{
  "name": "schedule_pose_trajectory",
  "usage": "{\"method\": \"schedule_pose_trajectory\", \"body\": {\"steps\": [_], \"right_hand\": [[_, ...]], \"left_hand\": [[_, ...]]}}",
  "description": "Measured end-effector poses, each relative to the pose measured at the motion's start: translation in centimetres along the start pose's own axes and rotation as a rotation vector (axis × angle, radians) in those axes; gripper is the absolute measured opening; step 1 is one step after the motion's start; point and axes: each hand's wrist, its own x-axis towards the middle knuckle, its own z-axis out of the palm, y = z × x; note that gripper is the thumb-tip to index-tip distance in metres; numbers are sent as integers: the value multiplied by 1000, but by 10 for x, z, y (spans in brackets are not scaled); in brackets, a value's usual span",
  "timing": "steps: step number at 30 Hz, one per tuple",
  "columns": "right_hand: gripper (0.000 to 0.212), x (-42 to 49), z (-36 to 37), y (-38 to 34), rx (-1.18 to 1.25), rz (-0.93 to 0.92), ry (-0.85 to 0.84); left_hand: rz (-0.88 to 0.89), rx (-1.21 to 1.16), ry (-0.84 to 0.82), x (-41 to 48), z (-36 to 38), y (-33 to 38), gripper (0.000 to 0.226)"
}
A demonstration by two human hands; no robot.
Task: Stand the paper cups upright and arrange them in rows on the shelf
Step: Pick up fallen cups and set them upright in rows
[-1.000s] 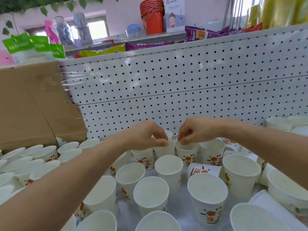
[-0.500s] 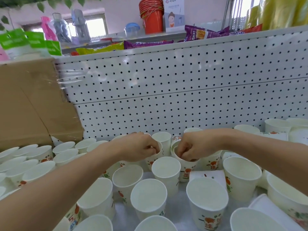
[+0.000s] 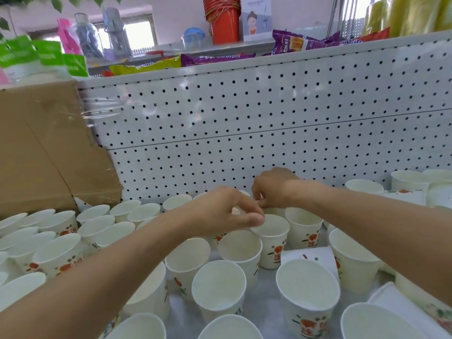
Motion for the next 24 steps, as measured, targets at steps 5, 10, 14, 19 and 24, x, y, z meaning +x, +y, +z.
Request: {"method": "schedule_pose_trajectory", "body": {"steps": [5, 10, 14, 19, 24], "right_hand": [[35, 2, -9, 5, 26, 129, 25], [35, -3, -2, 10, 77, 223, -89], [25, -13, -5, 20, 107, 249, -19], [29, -23, 1, 41, 240, 149, 19], [42, -43, 3, 39, 293, 74, -98]], "left_hand": [[27, 86, -71, 10, 9, 12, 16], [3, 254, -47, 18, 13, 12, 11], [-17, 349, 2, 22, 14, 14, 13], [-66, 266, 29, 13, 8, 18, 17], [-88, 187, 83, -17, 1, 32, 23]]}}
